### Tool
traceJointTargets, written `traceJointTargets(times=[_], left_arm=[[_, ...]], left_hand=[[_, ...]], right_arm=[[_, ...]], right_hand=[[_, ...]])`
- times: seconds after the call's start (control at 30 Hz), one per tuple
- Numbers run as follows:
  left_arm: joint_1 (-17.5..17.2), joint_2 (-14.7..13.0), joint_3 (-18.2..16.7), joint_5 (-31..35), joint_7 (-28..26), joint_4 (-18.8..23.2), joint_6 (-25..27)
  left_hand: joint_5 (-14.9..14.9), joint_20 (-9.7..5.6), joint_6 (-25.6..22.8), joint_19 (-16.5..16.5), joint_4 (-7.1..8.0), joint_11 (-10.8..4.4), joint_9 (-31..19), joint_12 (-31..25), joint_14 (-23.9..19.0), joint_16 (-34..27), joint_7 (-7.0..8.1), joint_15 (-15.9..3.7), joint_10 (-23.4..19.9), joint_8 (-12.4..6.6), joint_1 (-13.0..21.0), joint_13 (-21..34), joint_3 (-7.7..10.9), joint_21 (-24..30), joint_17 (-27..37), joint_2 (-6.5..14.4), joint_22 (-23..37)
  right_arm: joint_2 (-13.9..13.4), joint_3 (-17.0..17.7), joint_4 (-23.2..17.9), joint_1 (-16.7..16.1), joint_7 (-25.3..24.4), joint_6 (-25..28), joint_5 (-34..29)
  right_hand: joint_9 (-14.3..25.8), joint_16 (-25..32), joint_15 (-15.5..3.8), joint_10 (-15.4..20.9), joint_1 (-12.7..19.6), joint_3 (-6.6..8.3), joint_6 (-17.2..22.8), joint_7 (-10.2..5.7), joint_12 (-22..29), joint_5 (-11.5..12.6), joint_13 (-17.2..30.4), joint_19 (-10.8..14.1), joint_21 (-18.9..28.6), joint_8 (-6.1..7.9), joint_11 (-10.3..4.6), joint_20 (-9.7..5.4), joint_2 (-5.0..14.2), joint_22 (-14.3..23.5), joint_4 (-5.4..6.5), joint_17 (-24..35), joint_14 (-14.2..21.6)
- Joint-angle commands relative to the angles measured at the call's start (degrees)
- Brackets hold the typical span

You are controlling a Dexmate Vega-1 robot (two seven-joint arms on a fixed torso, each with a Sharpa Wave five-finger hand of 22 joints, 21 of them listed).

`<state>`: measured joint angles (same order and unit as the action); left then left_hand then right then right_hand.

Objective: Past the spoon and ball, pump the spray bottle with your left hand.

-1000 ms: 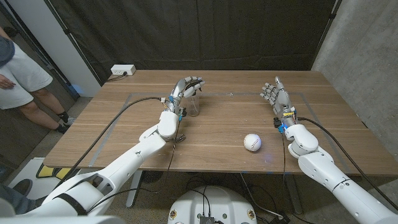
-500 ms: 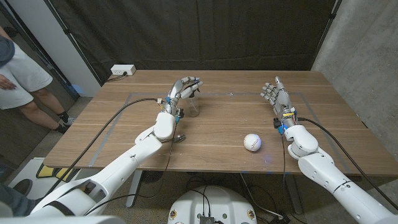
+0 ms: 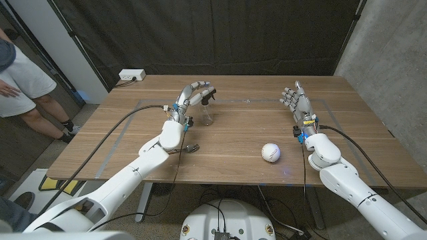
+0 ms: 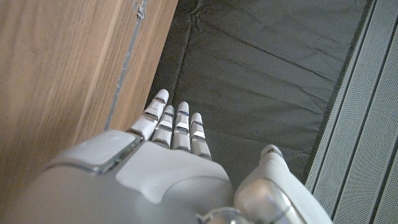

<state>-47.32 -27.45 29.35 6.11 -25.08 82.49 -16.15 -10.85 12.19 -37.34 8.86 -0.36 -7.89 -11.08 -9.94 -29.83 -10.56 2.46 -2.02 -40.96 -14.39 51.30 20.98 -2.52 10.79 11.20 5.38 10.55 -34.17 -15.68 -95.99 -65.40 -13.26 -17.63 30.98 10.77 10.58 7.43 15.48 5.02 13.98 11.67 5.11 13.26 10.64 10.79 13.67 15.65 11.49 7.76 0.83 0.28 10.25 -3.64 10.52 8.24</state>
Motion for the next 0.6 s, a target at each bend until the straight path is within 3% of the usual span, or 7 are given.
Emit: traceJointTargets(times=[0.03,0.1,0.27,0.43,0.6], left_arm=[[-1.00,-2.08,-1.70,-1.05,1.50,3.87,1.19],[-1.21,-2.55,-2.05,-1.43,1.97,4.49,0.82],[-2.13,-3.76,-3.51,-3.96,3.83,6.04,0.42],[-1.90,-4.84,-6.03,-12.84,10.41,5.48,-0.68],[-1.27,-5.42,-8.35,-18.31,13.18,4.32,0.03]], left_hand=[[-0.48,0.07,1.04,-0.18,0.85,0.67,-0.35,-0.02,0.94,-0.39,-0.18,0.86,2.18,0.45,-1.23,-0.23,-0.18,0.63,0.23,0.24,0.21],[-0.44,0.08,2.23,-0.66,1.26,1.56,-0.41,-0.07,2.00,-0.30,-0.10,1.31,4.45,0.99,-1.96,-0.54,-0.41,0.59,0.26,0.28,0.24],[-0.30,0.11,4.44,-1.34,2.41,2.13,-0.50,-0.20,4.02,-0.18,-0.69,2.11,7.57,1.90,-3.91,-1.00,-0.98,0.58,0.37,0.52,0.29],[-0.01,0.10,6.63,-2.19,5.40,4.56,-0.64,-0.55,5.97,-0.32,-2.62,3.21,10.34,2.70,-8.29,-1.68,-1.72,0.65,0.55,2.33,0.39],[0.13,-0.32,10.10,-2.36,6.87,5.80,-0.61,-0.53,7.82,-0.17,-3.40,3.76,12.63,3.71,-10.51,-2.25,-2.13,0.82,0.51,2.97,0.43]], right_arm=[[0.07,0.02,-0.69,-0.36,-1.43,0.43,-1.10],[0.10,0.02,-0.80,-0.45,-1.70,0.64,-1.17],[0.11,-0.13,-0.87,-0.33,-1.83,1.05,-1.28],[0.72,-0.38,-0.09,0.41,-1.66,-0.13,-1.83],[-0.06,-0.24,-0.54,0.80,-1.37,0.88,-1.88]], right_hand=[[0.35,-0.09,0.29,-0.03,0.39,-0.20,0.12,-0.15,-0.02,0.41,0.18,-0.09,-0.18,0.00,-0.18,0.52,0.00,0.30,-0.06,0.08,-0.24],[0.35,-0.10,0.20,-0.06,0.41,-0.21,0.13,-0.17,-0.04,0.40,0.18,-0.19,-0.24,0.00,-0.25,0.58,-0.02,0.30,-0.07,0.08,-0.29],[0.35,-0.10,0.24,-0.11,0.44,-0.24,0.12,-0.31,-0.07,0.39,0.19,-0.28,-0.36,0.00,-0.34,0.60,-0.04,0.31,-0.12,0.08,-0.33],[0.35,-0.12,0.15,-0.19,0.46,-0.27,0.14,-0.41,-0.12,0.38,0.19,-0.37,-0.46,0.01,-0.27,0.63,-0.05,0.31,-0.16,0.08,-0.42],[0.35,-0.14,-0.12,-0.24,0.46,-0.29,0.21,-0.41,-0.15,0.37,0.19,-0.42,-0.55,0.03,-0.28,0.62,-0.06,0.32,-0.18,0.08,-0.51]])
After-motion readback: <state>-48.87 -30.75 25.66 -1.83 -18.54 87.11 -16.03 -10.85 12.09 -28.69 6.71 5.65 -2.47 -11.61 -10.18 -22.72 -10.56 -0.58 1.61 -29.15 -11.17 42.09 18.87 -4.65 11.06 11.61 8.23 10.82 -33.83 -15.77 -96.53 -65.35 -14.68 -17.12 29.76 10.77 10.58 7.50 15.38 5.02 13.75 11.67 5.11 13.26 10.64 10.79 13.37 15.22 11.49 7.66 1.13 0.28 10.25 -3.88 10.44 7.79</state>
